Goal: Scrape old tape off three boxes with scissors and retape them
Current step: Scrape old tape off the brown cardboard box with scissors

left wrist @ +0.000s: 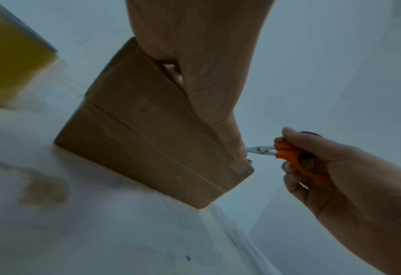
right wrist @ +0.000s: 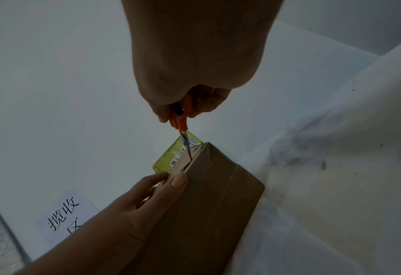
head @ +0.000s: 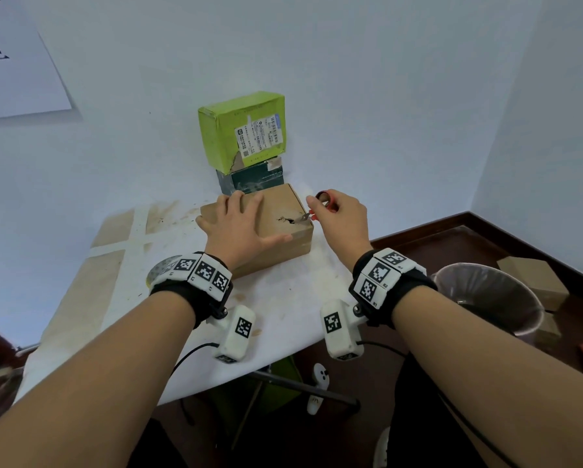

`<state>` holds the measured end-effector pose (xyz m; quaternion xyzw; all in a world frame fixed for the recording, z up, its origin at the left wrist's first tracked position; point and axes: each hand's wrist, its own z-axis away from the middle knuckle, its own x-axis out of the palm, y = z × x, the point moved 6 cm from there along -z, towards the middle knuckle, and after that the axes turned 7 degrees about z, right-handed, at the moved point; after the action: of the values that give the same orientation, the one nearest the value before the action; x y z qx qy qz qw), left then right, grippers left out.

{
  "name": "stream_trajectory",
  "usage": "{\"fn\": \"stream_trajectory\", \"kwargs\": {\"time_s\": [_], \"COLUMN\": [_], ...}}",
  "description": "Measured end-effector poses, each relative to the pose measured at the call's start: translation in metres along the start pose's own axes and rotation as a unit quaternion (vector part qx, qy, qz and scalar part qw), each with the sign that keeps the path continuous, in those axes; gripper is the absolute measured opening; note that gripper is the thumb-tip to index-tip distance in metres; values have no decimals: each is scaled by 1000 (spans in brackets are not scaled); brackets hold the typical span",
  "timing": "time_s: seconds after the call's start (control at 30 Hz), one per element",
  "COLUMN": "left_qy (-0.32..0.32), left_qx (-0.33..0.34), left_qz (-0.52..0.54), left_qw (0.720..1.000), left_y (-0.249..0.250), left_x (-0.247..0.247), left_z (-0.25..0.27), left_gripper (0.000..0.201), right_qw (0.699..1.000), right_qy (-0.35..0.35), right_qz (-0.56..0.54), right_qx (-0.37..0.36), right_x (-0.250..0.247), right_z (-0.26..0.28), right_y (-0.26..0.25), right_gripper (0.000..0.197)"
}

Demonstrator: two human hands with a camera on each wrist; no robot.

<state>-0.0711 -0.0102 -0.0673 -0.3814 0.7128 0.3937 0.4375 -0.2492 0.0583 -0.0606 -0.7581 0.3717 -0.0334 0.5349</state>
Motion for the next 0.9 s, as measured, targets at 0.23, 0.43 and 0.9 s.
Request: {"fn": "stream_trajectory", "kwargs": {"time_s": [0.23,0.43,0.9], "left_qy": [2,-7,-17], "left_qx": [-4,-6,-6], "left_qz": [-7,-3,1], "left_qw": [1000,1000,1000], "left_y": [1,0,-1], "left_x": [-1,-1,1], "left_z": [2,1,-1], "left_gripper": [100,101,101], "right_qw": [997,975,942], "right_qy": [-56,-51,-47], "right_qz": [-22,-150,-259], "right_qx": [49,157,207], "right_x": [13,20,28], "right_z": [-6,-5,-1], "right_y": [10,27,39], "right_gripper": [30,28,30]}}
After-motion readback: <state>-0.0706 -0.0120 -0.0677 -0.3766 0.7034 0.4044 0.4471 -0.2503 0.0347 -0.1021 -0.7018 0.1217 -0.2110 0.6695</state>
